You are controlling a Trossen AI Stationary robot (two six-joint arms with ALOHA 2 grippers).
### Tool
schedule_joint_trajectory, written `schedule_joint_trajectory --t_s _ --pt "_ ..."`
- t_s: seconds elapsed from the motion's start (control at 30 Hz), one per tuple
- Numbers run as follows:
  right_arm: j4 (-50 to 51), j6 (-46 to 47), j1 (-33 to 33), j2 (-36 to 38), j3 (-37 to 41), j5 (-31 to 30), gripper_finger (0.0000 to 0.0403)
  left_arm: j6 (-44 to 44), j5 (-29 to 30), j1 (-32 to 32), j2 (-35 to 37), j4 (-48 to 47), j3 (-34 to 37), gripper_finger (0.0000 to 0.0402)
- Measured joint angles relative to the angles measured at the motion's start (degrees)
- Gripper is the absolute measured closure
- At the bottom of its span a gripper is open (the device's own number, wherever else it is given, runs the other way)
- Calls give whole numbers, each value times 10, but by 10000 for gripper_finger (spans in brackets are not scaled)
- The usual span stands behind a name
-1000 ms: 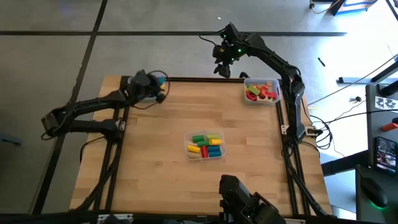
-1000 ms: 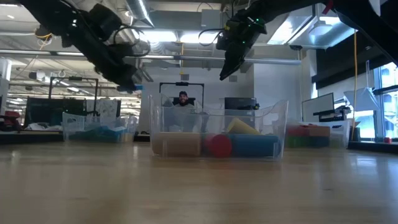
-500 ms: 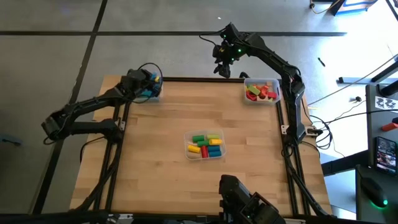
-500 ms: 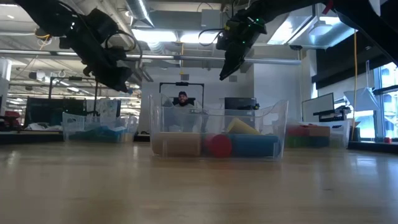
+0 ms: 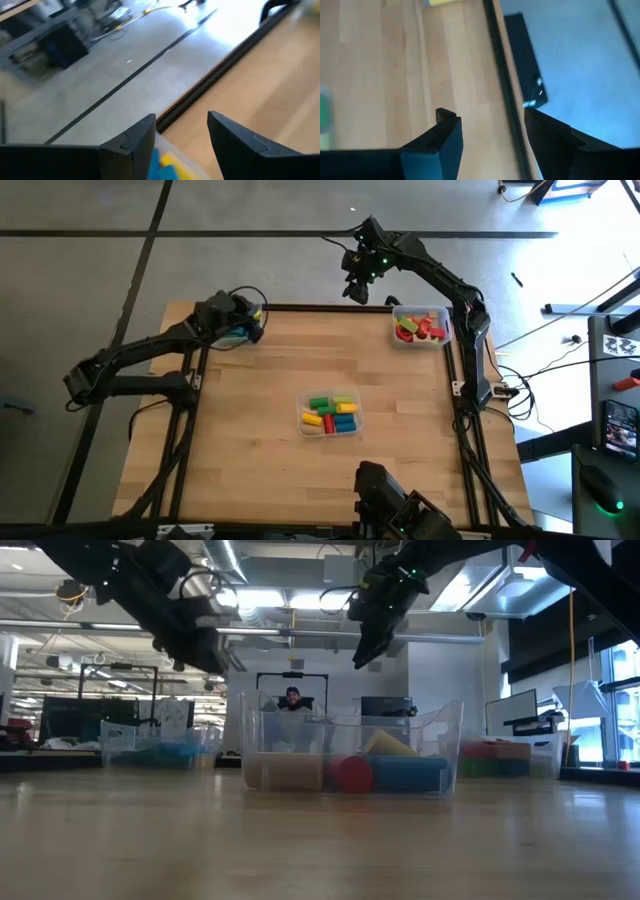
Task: Sort blocks by size
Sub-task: Return to Home Position
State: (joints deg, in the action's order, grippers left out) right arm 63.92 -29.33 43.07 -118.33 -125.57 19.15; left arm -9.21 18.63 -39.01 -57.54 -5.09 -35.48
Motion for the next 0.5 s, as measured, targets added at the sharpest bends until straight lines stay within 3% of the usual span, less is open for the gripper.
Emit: schedule_joint_trajectory --t_s 0.23,0.5 --pt "64 16 -19 37 -1 22 217 -25 -36 58 31 -4 3 260" --pt "59 8 -37 112 71 104 344 -50 -144 99 32 12 23 337"
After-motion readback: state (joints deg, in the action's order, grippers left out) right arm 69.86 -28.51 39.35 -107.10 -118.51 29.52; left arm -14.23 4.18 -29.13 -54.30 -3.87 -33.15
